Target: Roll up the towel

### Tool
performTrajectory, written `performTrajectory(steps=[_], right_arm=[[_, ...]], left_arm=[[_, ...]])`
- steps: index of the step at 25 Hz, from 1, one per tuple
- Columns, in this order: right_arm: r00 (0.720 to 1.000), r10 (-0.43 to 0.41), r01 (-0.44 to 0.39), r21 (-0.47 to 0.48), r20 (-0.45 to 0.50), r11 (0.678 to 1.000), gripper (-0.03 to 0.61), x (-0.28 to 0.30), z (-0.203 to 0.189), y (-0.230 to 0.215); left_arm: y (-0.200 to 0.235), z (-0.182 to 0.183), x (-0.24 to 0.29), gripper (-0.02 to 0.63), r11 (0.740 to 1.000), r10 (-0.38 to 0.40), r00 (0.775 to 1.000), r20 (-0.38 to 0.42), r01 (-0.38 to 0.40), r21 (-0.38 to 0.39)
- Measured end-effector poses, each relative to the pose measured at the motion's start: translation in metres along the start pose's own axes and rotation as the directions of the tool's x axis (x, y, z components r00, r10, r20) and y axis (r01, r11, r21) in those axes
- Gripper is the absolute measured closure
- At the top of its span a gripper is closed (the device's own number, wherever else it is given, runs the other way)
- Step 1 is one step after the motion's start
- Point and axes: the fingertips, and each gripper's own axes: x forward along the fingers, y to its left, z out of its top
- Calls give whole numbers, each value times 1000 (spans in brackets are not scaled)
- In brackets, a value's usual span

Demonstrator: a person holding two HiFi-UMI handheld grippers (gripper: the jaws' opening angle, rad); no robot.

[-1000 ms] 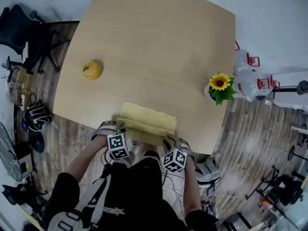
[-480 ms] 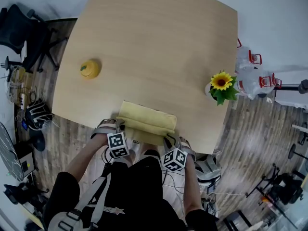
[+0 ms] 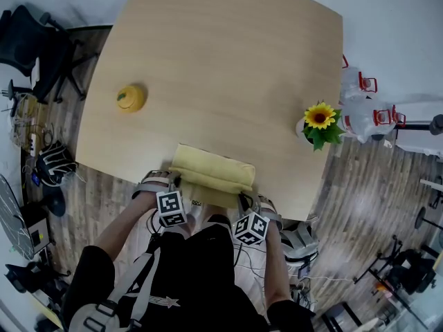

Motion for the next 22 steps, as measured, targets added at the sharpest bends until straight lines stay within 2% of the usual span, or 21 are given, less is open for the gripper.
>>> performTrajectory(steps=[5, 12, 22], right_arm=[[1000, 20, -20, 2, -12, 1000, 552, -7, -3, 5], [997, 73, -73, 27, -27, 997, 552, -16, -14, 35], [997, 78, -77, 47, -23, 996, 552, -23, -8, 35]], left_arm=[[-7, -1, -4, 580, 1000, -14, 1000, -2, 14, 6], [-39, -9, -13, 580, 998, -64, 998, -7, 64, 17], [-36, -6, -20, 577, 999, -51, 998, -24, 52, 12]])
